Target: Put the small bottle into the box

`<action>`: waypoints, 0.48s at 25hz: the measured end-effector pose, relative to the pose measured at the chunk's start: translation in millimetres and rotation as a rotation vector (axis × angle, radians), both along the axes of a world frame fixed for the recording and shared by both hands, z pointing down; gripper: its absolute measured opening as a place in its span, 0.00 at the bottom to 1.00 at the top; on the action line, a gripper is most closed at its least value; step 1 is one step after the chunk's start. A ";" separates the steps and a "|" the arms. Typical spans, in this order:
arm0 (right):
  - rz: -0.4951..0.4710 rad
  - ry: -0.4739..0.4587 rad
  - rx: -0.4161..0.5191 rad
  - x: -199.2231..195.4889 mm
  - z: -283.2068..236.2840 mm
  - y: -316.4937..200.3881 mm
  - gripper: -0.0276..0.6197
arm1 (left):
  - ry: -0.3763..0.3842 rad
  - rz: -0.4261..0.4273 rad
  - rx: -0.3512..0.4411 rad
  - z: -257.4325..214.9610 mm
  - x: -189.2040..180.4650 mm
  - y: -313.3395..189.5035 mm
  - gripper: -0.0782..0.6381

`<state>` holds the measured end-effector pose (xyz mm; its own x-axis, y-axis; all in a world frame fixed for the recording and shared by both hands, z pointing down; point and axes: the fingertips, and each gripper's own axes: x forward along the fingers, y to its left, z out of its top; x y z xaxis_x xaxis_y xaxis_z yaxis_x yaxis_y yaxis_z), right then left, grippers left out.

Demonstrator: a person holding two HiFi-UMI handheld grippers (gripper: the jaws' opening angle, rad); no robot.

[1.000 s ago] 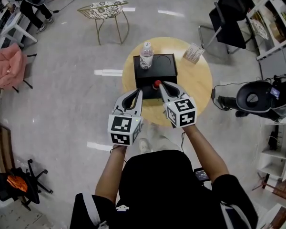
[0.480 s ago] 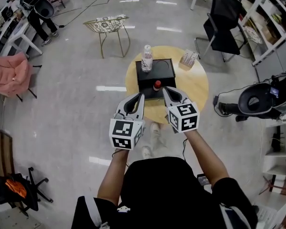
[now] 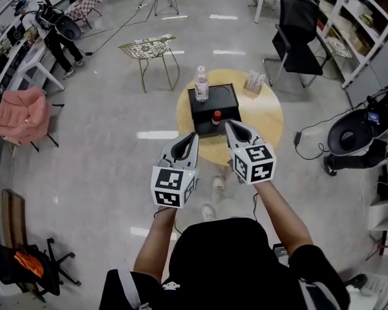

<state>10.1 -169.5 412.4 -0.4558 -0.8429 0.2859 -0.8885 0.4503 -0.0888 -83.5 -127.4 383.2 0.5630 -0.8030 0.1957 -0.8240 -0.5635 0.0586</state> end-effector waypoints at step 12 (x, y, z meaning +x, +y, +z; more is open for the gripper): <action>0.006 0.011 0.072 12.8 -27.5 23.7 0.05 | 0.015 0.019 0.045 -22.1 12.6 15.9 0.13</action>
